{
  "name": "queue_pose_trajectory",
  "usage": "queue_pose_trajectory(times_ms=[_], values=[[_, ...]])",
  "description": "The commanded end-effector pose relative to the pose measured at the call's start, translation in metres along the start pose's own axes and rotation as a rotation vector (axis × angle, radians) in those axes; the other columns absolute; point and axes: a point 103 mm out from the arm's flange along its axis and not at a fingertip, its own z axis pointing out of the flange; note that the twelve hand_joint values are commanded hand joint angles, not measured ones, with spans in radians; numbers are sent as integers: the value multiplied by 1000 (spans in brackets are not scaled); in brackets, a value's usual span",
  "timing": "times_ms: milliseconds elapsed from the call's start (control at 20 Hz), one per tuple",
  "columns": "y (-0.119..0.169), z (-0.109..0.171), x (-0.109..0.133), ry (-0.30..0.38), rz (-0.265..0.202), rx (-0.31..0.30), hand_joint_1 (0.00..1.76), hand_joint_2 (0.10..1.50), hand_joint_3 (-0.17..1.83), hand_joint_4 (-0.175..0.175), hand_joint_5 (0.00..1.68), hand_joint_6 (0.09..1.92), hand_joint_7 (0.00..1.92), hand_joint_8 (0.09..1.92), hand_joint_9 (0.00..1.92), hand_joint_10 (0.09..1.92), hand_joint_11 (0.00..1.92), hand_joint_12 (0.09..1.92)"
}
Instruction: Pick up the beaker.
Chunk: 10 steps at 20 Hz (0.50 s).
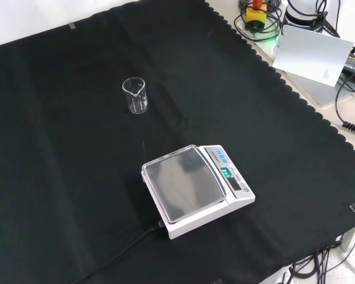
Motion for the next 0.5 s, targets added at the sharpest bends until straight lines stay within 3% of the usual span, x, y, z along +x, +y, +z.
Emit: queue_pose_trajectory(times_ms=[50,500], values=[[37,31,-7,15,-4,-3,511,647,318,41,31,87,0,452,151,777,0,1513],[98,96,-25,27,6,86,514,667,269,46,0,87,0,255,94,781,0,1468]])
